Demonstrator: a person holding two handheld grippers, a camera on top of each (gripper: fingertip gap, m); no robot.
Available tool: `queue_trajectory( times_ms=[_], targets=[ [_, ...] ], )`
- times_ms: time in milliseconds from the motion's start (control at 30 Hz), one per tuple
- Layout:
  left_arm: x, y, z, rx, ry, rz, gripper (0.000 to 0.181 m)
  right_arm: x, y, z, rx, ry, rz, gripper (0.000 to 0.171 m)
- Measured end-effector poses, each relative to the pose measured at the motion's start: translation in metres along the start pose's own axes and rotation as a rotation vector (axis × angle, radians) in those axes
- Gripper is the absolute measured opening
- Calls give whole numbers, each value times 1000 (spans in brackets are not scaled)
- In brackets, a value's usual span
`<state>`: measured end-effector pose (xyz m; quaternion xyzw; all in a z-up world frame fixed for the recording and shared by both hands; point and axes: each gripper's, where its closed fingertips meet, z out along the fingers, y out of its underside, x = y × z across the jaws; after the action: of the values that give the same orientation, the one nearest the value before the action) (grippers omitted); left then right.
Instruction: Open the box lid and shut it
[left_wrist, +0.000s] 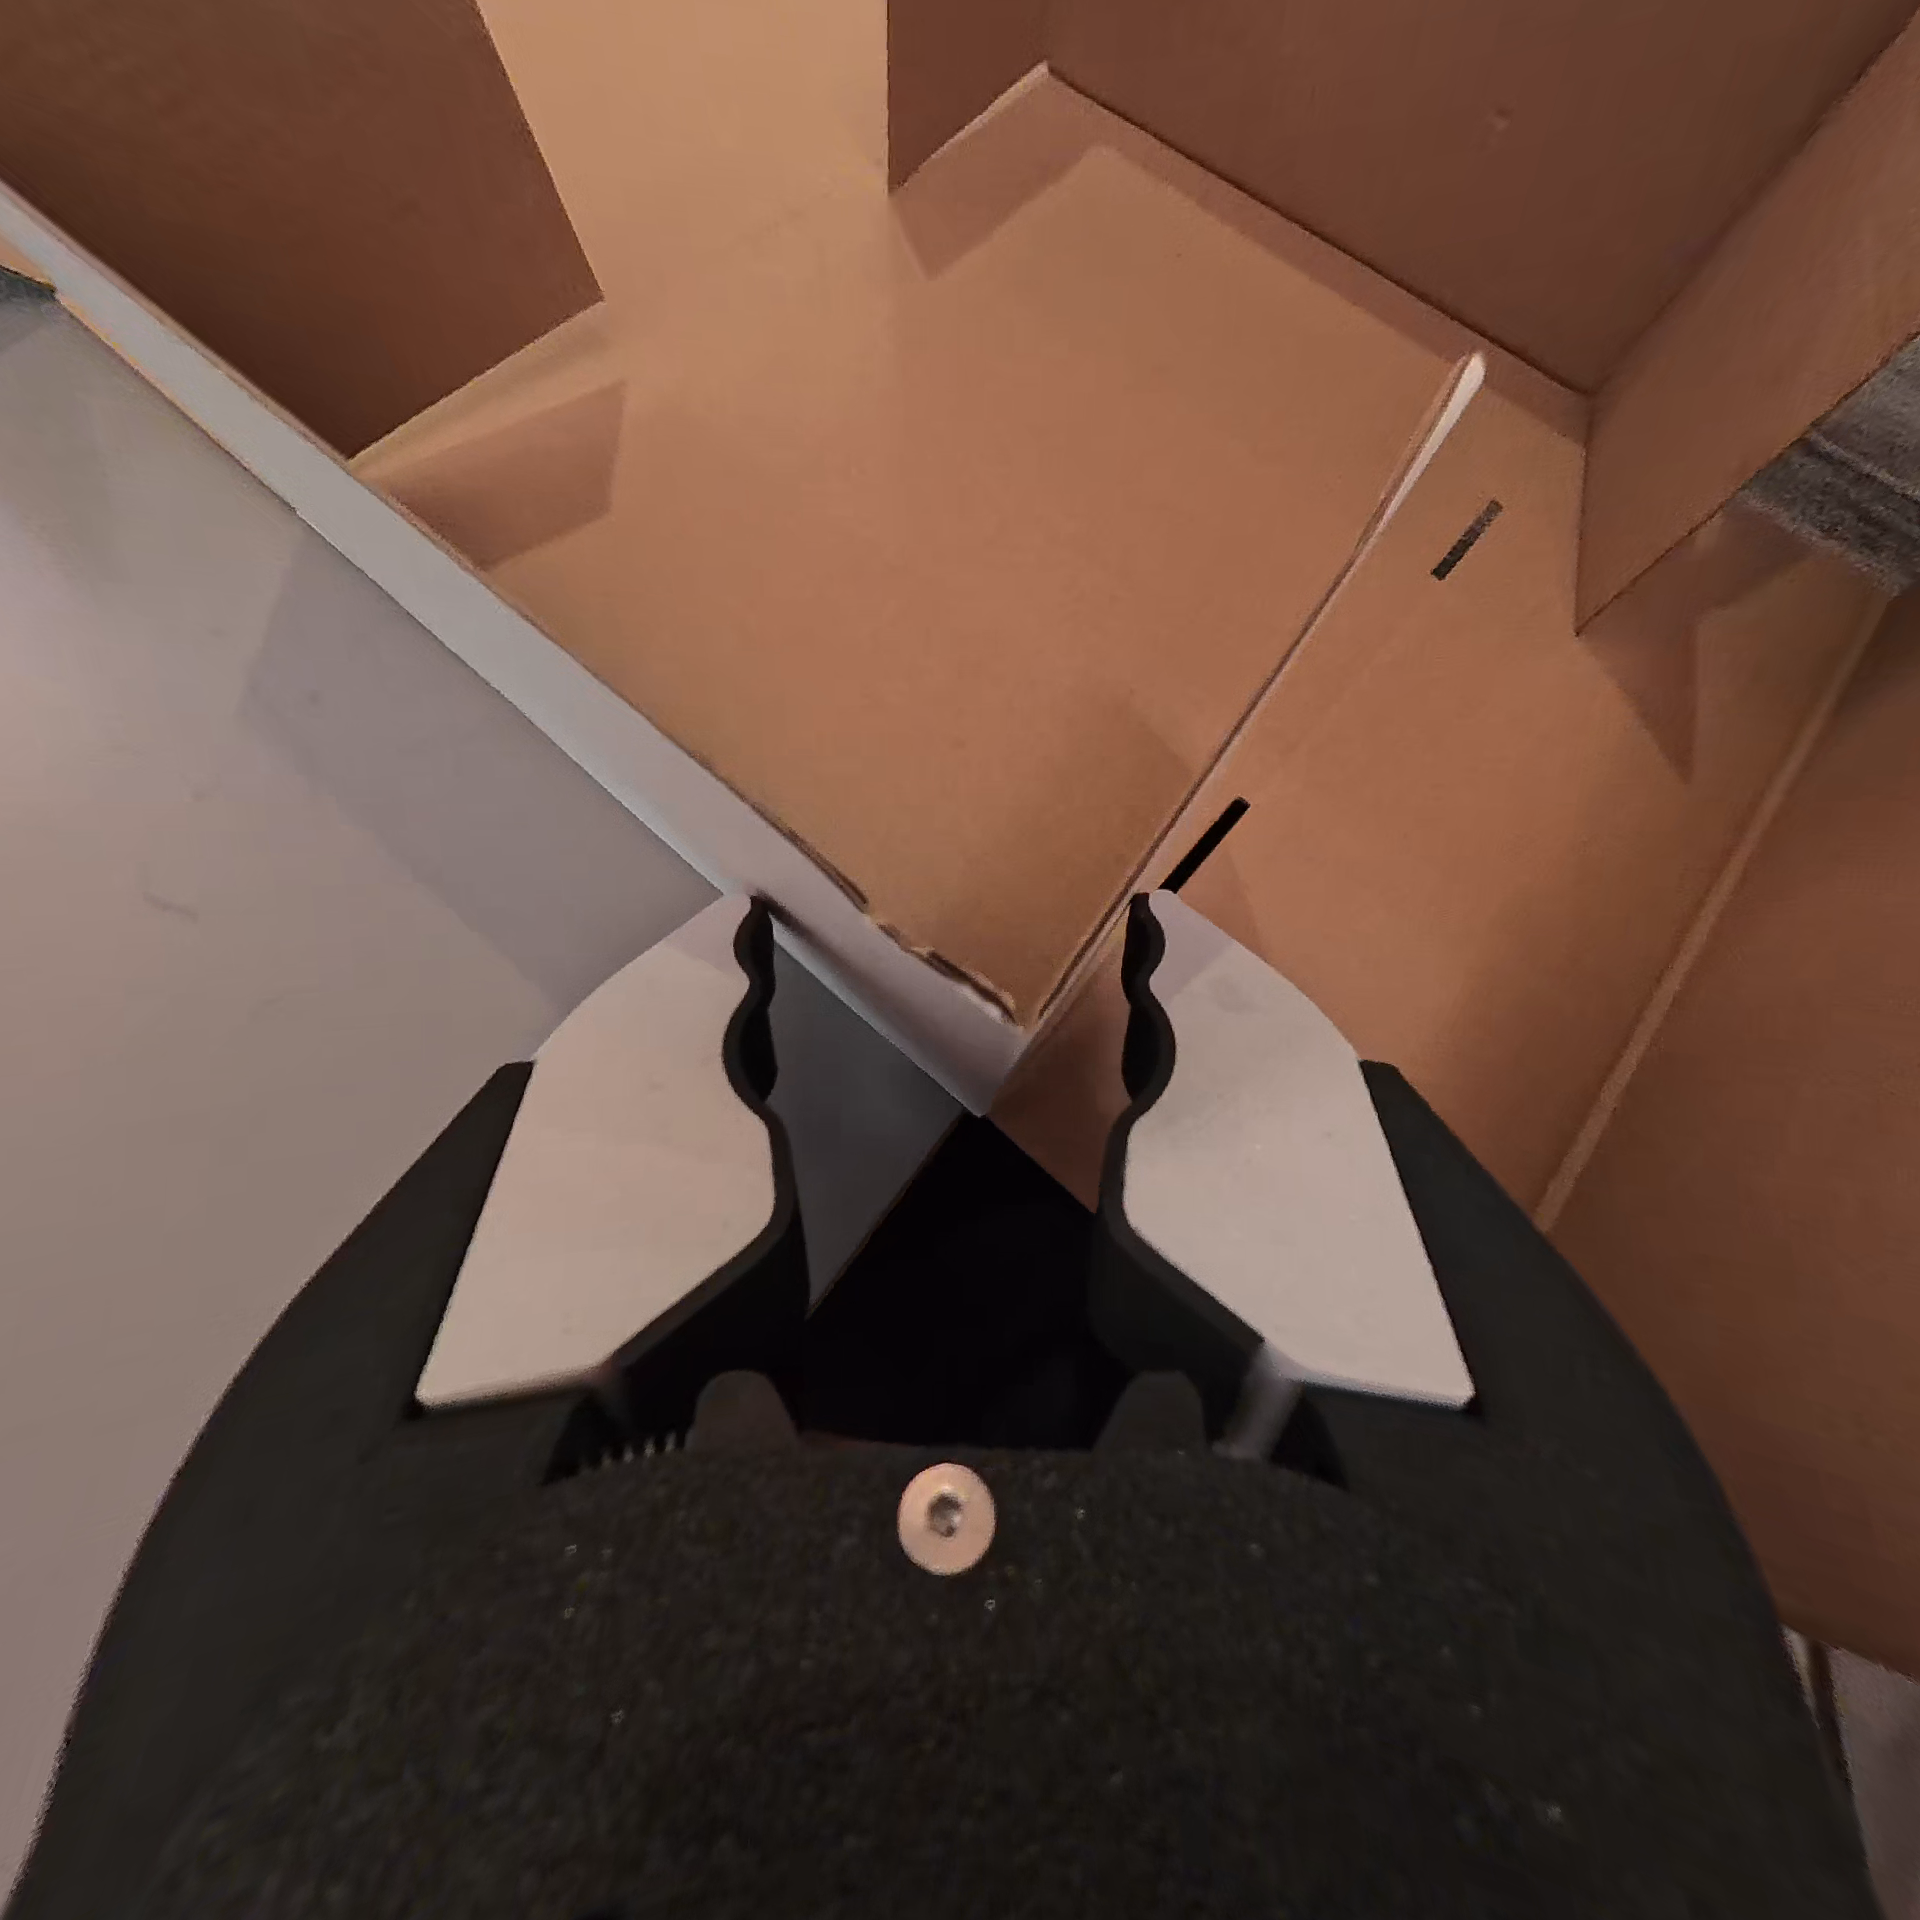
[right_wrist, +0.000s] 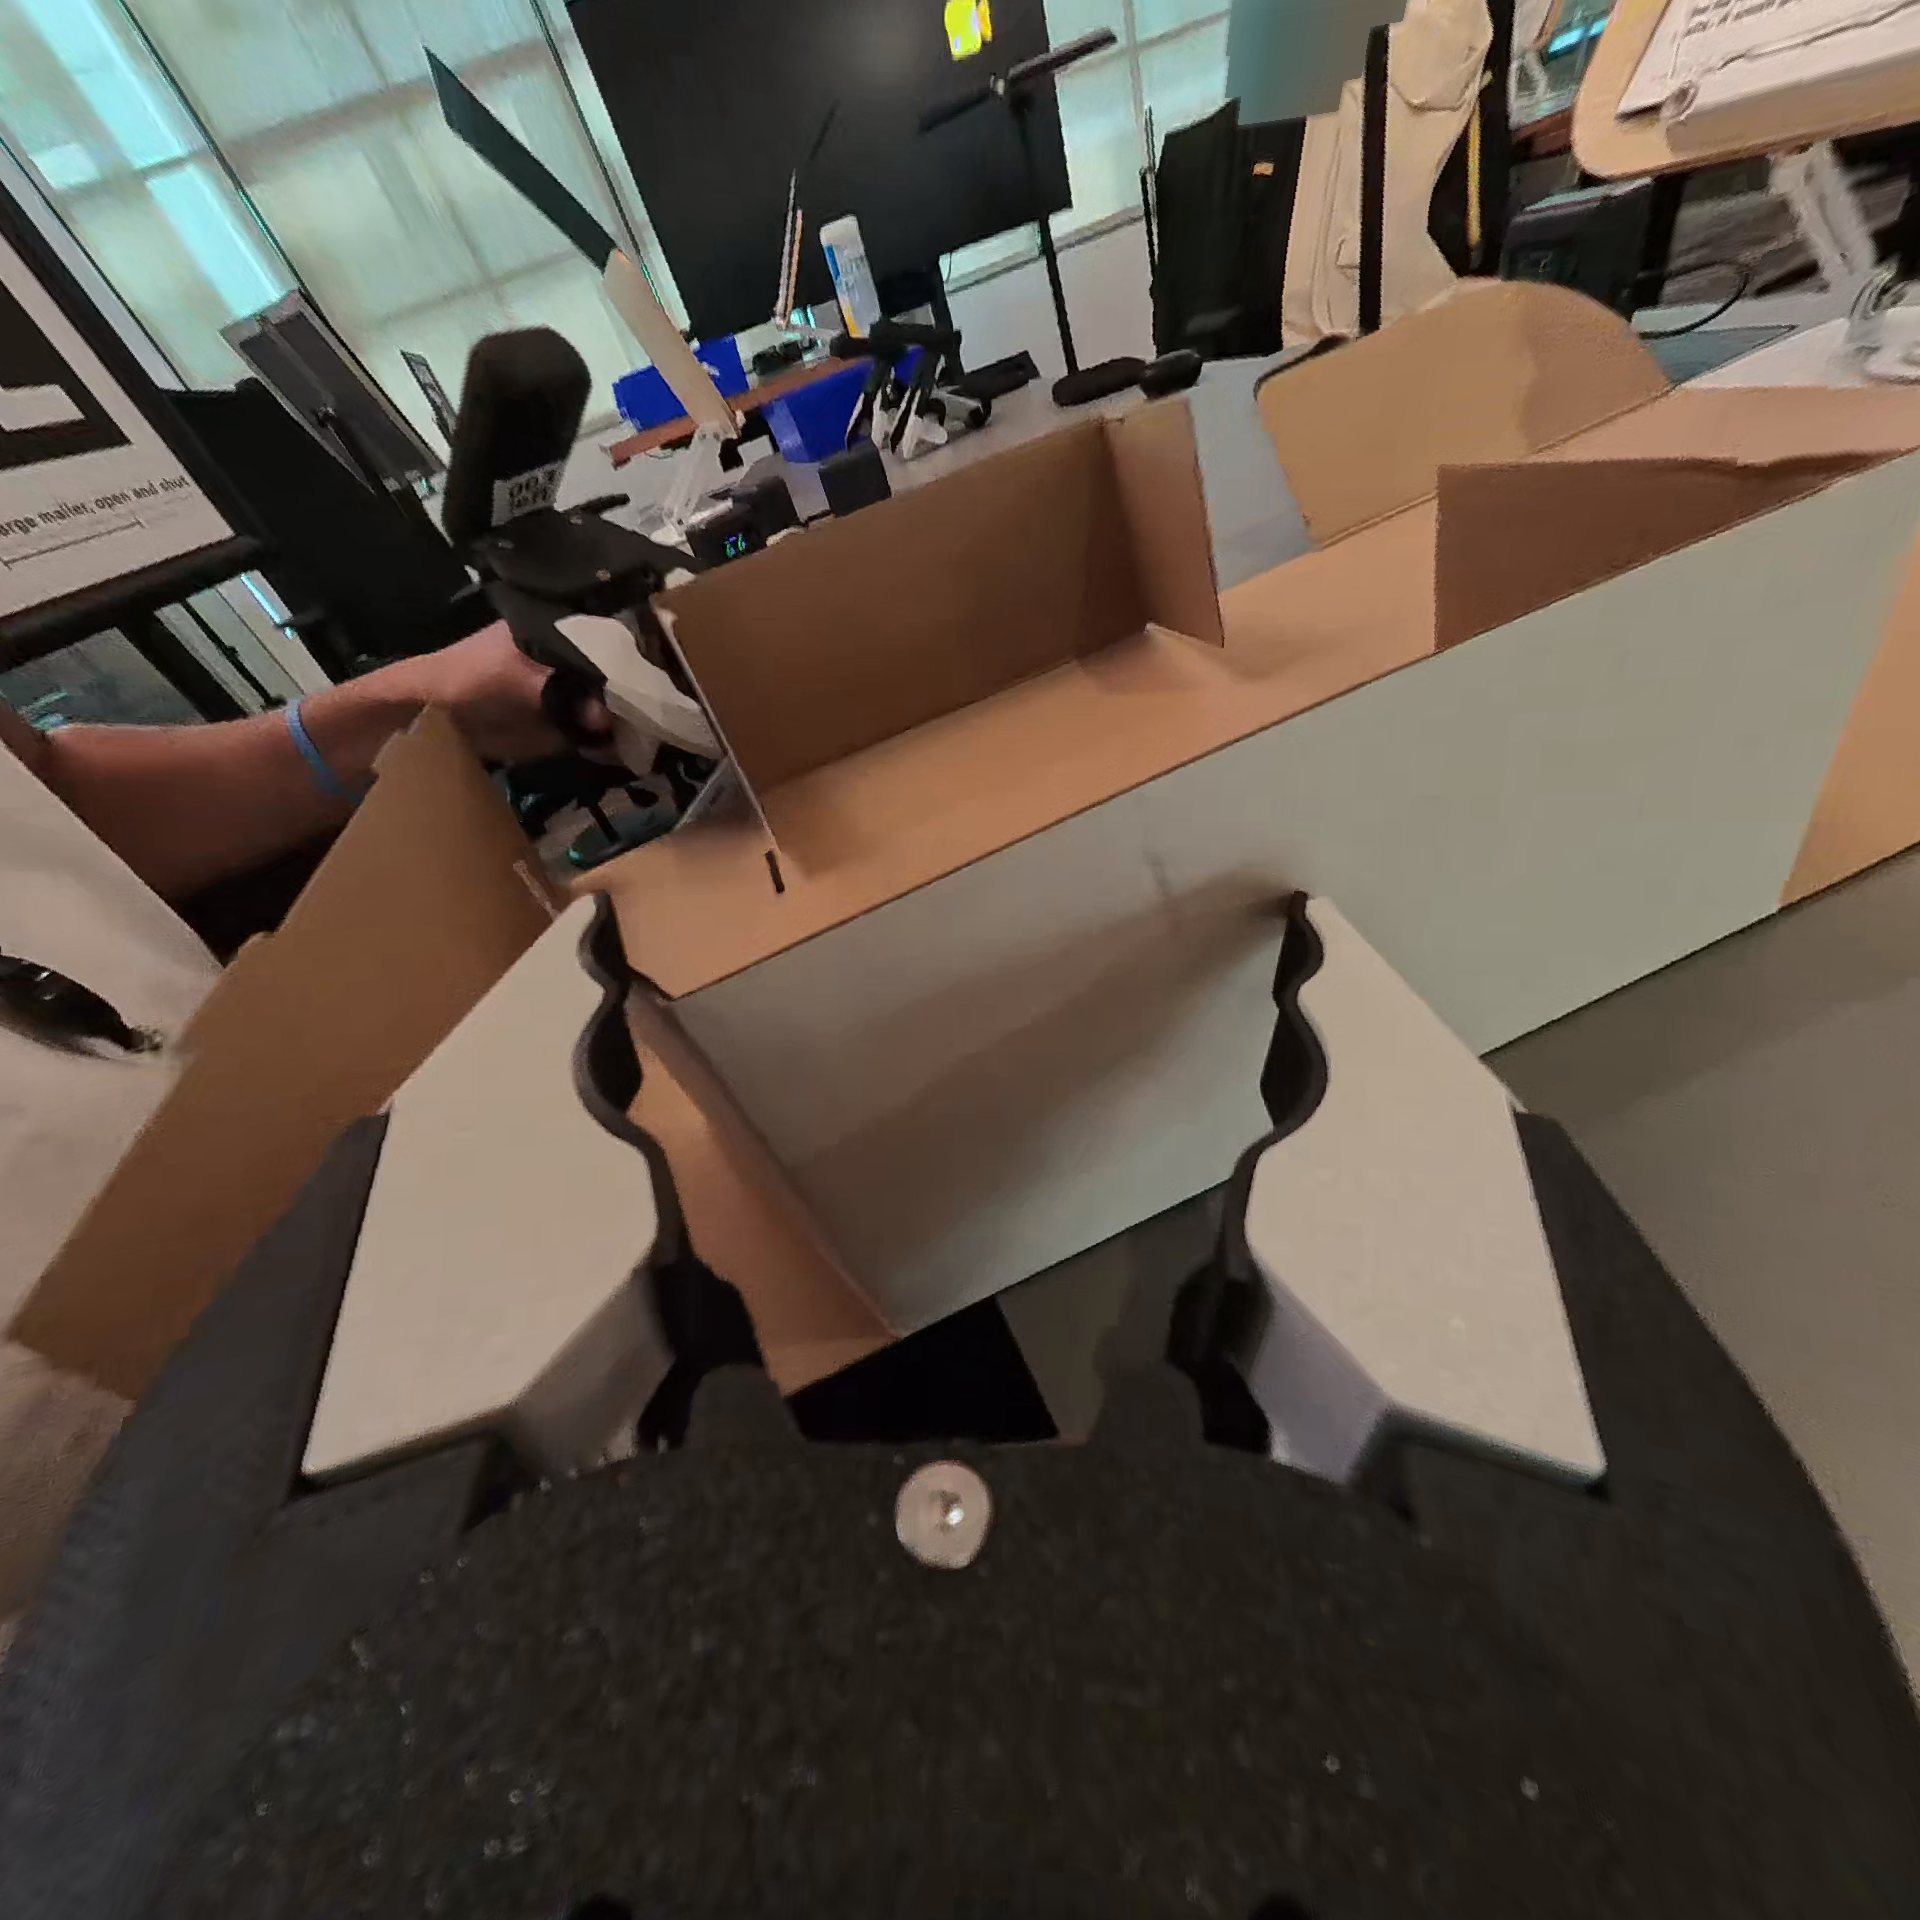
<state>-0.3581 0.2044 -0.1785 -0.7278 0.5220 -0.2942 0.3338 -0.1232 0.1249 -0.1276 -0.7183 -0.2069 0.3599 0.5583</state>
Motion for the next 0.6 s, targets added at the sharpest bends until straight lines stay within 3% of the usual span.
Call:
queue_trajectory(
  times_ms=[33,233,333,400,600],
  targets=[
    [-1,1,0,-3,-3,6,65,-5,0,0,-22,-16,4,128],
    [-3,2,-4,14,35,-27,65,-16,23,-10,-173,-47,-5,128],
    [0,1,-3,15,55,-27,65,3,53,-1,-344,103,-167,129],
    [3,1,-1,4,45,2,68,9,52,9,-347,178,-198,130],
    [10,-2,4,-17,49,69,64,43,45,14,-384,411,-185,113]
  ],
)
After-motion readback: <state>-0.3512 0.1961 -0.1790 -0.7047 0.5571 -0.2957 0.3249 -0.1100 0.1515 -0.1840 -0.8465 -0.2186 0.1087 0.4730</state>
